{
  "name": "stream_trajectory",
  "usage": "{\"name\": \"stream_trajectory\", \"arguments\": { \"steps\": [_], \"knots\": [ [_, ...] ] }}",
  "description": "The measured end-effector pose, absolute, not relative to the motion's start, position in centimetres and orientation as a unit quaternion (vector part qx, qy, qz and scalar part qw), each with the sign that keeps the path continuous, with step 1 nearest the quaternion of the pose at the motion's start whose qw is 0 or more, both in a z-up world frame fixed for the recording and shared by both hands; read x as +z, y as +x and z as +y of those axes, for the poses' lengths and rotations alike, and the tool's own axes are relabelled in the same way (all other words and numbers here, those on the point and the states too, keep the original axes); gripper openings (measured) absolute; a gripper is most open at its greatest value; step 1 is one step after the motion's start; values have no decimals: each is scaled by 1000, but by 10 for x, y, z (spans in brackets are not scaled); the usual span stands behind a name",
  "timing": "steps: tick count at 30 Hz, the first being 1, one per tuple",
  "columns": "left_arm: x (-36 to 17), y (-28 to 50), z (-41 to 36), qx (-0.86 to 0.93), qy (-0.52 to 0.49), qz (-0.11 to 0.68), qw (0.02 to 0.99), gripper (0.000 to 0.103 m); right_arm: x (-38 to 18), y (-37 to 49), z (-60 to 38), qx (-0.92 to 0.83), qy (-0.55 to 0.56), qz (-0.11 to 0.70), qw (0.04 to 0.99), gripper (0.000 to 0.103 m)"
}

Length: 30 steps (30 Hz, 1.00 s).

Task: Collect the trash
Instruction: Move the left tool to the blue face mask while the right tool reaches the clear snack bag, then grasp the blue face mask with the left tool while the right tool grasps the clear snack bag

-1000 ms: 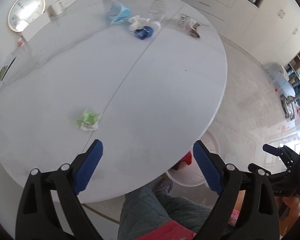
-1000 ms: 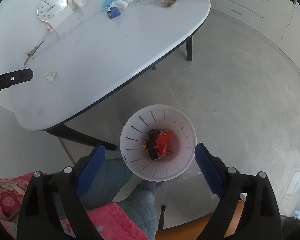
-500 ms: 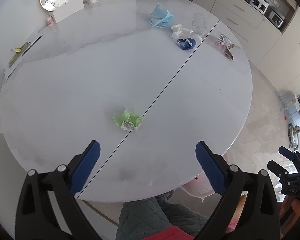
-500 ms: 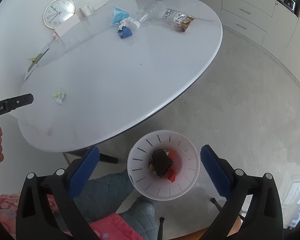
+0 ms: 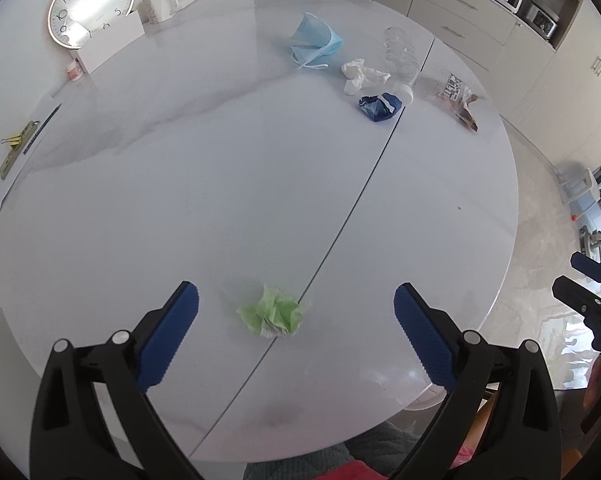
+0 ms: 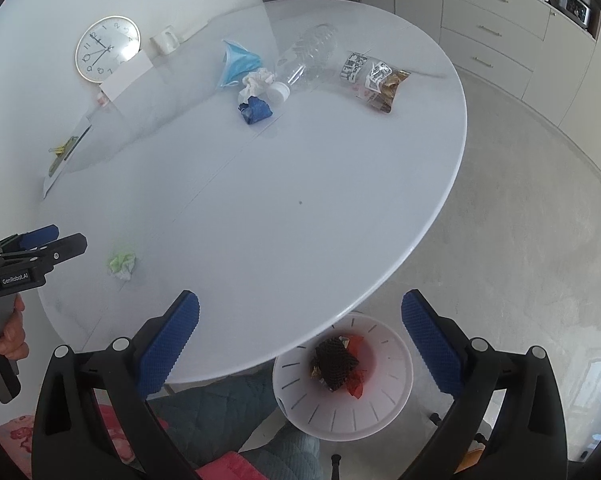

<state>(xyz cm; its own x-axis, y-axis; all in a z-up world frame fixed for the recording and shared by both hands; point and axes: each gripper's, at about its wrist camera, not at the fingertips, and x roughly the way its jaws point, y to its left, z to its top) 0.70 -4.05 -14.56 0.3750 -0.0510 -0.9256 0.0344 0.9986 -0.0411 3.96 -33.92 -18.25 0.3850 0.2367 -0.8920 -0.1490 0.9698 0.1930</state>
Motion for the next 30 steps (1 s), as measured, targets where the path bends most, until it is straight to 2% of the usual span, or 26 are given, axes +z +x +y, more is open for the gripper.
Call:
{"name": "stream_trajectory", "arguments": {
  "steps": [11,23,30],
  "knots": [
    [-136,141,-42,-58,14,526,848,94,-179,150,-327,63,73,536,839,101],
    [-159,286,-67,-73,10,526,847,94,-202,256,-340,-22,98,539,836,101],
    [-172,335,-67,-32,-80,551,830,94,-218,283,-353,-52,124,543,829,101]
  ]
}}
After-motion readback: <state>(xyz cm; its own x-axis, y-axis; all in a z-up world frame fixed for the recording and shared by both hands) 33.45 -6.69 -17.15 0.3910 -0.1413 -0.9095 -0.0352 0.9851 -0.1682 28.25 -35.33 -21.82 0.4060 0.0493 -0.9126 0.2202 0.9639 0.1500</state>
